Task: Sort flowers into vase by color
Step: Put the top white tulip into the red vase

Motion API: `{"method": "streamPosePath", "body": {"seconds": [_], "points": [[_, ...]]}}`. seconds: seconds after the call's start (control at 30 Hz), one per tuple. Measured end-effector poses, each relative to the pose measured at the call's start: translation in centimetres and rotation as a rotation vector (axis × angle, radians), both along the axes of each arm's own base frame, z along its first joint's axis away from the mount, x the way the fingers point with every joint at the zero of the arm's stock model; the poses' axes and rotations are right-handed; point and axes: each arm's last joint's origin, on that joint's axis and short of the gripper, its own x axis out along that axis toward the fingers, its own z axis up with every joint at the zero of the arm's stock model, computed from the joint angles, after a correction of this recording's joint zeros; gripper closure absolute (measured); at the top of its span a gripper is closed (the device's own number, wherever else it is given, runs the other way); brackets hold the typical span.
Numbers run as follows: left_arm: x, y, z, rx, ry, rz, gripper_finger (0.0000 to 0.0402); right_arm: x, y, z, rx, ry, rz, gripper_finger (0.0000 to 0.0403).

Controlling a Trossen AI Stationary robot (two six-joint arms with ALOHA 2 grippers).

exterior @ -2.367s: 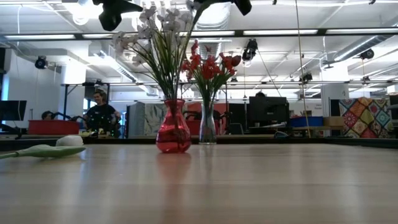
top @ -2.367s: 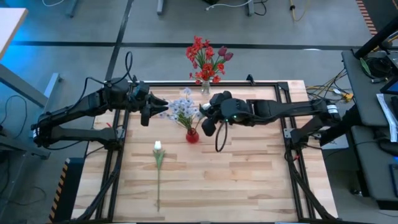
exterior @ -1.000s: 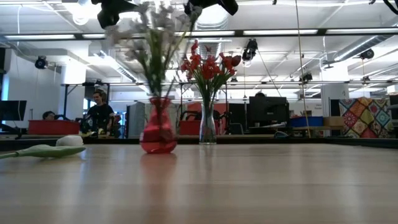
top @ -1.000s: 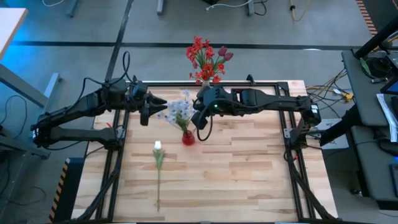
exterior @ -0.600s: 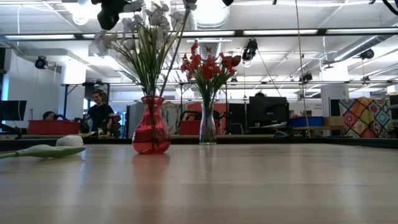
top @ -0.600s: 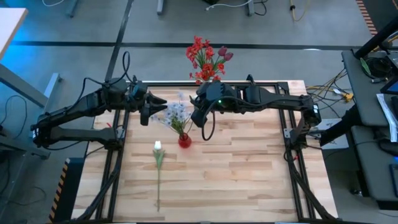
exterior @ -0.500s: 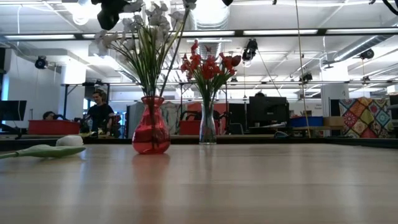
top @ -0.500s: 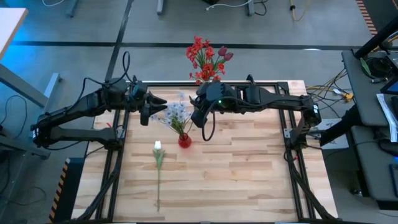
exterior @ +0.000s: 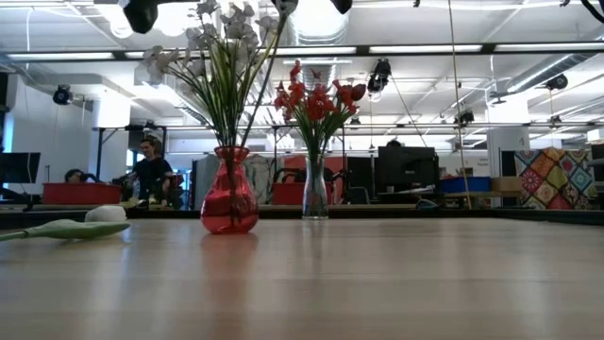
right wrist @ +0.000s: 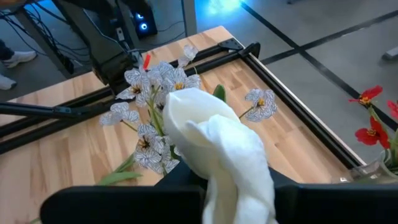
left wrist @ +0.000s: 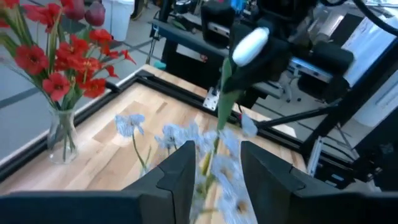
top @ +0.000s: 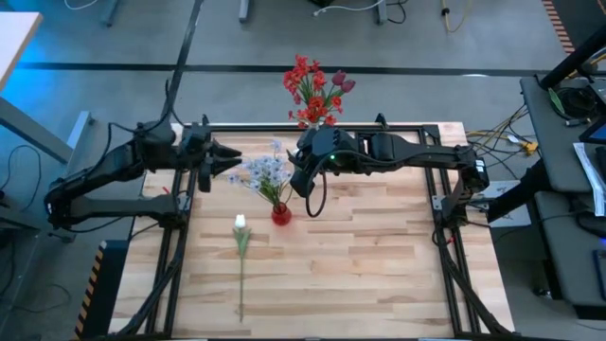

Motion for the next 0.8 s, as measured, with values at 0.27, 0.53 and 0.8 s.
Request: {"method": "streamPosePath", "body": {"seconds": [0.27, 0.53, 0.8], "points": [[-1.6, -2.1, -0.5, -0.018, 0.064, -0.095, 0.0333, 0.4, 0.0, -0.7, 0.009, -0.011, 0.014, 0.0390], [-1.0, -5.1, -1.6, -0.056, 0.102, -0.271, 0.0373, 0.7, 0.1, -1.4, 0.020, -0.016, 0.017, 0.0390], [-0.6, -8.2, -3.8, -0.096, 0.075, -0.281, 0.0400, 0.8, 0.1, -1.3, 0.007, -0.027, 0.025, 0.0390]]}}
